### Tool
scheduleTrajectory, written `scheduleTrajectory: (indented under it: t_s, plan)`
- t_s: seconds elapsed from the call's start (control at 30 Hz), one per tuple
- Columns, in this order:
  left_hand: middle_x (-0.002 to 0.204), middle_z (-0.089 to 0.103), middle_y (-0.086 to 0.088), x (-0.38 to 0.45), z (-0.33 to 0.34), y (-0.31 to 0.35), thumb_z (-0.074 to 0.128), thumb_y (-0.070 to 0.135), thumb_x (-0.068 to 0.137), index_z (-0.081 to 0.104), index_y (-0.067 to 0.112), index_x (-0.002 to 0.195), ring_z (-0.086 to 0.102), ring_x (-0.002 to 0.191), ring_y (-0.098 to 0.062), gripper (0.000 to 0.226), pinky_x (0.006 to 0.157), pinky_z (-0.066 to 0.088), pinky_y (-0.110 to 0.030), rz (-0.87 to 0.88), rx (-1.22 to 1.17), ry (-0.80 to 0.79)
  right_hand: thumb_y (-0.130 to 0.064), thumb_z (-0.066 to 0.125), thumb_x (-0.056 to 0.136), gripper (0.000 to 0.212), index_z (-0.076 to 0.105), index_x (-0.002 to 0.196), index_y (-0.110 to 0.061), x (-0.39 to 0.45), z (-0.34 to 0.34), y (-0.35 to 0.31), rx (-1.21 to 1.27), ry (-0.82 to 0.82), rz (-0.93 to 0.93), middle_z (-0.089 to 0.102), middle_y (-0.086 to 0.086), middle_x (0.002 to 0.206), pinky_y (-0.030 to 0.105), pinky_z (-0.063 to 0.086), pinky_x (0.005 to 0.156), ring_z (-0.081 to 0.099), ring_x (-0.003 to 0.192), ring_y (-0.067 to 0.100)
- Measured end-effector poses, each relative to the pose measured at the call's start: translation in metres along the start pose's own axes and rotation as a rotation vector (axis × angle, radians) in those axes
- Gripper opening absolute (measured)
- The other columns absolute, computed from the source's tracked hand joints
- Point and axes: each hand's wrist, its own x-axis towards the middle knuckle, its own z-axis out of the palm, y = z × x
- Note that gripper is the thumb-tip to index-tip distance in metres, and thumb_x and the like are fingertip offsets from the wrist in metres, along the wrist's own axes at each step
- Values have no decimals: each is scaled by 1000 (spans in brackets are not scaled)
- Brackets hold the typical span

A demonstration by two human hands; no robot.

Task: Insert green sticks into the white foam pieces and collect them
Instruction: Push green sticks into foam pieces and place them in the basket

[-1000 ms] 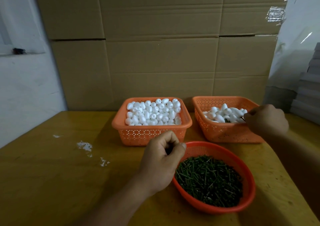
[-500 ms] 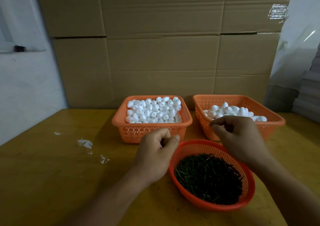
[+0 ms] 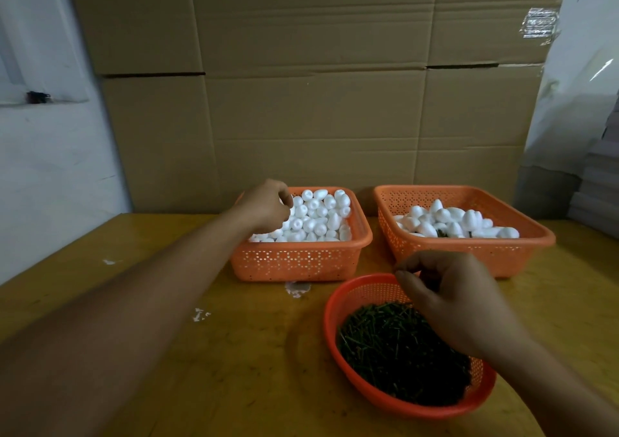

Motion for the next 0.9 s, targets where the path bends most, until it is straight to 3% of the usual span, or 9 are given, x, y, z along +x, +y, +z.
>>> scheduleTrajectory:
  t_s: [0.1,0.2,0.47,0.53,0.57,0.63,0.67,0.77,0.9]
  plan:
    - [86,69,2,22,3,-2,65,12,87,63,31,84,72,81,-21,19,75,61,-37,11,199,-167,-26,69,91,7,76,90,-29,-2,0,-3,-35,-8,-29,66,-13,59,19,41,44,58,48,4]
    - [98,57,11,28,11,-4,67,23,89,68,35,103,63,77,-9,18,64,48,-25,77,372,-276,-28,69,91,7,75,90,-31,-4,-1,-7,-43,-9,-58,66,-11,59,25,42,43,57,46,6]
    - [116,49,12,30,29,-1,66,43,87,59,48,122,45,112,-16,36,104,38,-41,120,693,-366,-29,68,91,7,75,92,-31,-5,-3,-10,-68,-33,-30,65,-11,58,38,50,49,57,46,9]
    - [120,49,11,30,33,3,63,45,90,58,46,127,45,115,-18,38,102,38,-41,158,749,-360,-30,68,91,7,75,91,-32,-5,-2,-11,-75,-34,-28,64,-12,56,39,50,48,57,46,8]
    - [118,49,10,31,35,4,63,43,92,58,43,129,45,111,-17,37,92,40,-35,175,750,-362,-30,68,91,7,75,90,-33,-6,-2,-11,-75,-38,-26,64,-12,56,38,49,48,56,46,7]
    - [112,48,9,33,39,6,64,36,93,61,35,128,46,102,-15,35,72,38,-26,172,718,-385,-30,68,91,7,75,89,-33,-6,-2,-11,-74,-45,-29,63,-12,55,36,47,47,56,46,7]
    - [113,52,7,35,41,6,66,34,92,64,32,125,49,103,-15,33,72,42,-26,158,704,-399,-30,68,91,7,75,89,-32,-6,-2,-11,-77,-43,-31,63,-12,55,33,46,46,56,46,6]
    - [119,63,2,38,45,5,65,33,89,71,28,111,57,110,-21,24,97,50,-41,89,677,-432,-30,68,91,7,75,91,-31,-6,-2,-10,-83,-50,-35,63,-11,56,27,43,45,56,47,5]
    - [113,66,5,39,45,3,66,36,86,74,31,104,59,107,-21,21,99,49,-44,56,641,-463,-31,68,91,7,75,91,-32,-7,0,-9,-90,-62,-31,62,-12,54,25,39,46,57,48,5]
